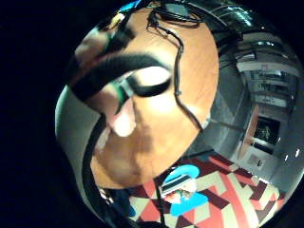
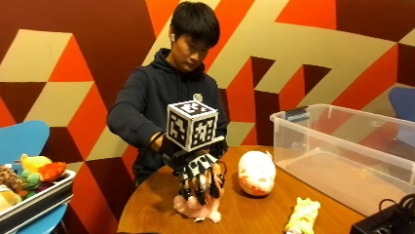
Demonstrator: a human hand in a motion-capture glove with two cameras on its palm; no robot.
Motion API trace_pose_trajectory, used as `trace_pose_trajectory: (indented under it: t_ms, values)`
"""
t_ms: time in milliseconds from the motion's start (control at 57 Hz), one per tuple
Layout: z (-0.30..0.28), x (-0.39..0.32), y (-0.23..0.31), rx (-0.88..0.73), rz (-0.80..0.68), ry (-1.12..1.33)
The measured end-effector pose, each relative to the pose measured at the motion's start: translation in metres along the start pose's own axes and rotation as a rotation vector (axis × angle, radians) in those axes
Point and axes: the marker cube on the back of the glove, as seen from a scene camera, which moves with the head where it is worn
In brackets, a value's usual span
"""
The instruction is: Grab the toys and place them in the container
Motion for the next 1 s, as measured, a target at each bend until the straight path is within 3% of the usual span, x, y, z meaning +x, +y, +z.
trace_pose_trajectory:
  t_ms: [246,684,1000]
  values:
    - [-0.01,-0.006,-0.006,0.105,-0.027,-0.009]
    - [-0.107,-0.044,0.018,0.23,-0.101,-0.1]
    - [-0.208,-0.109,0.056,0.572,-0.282,-0.445]
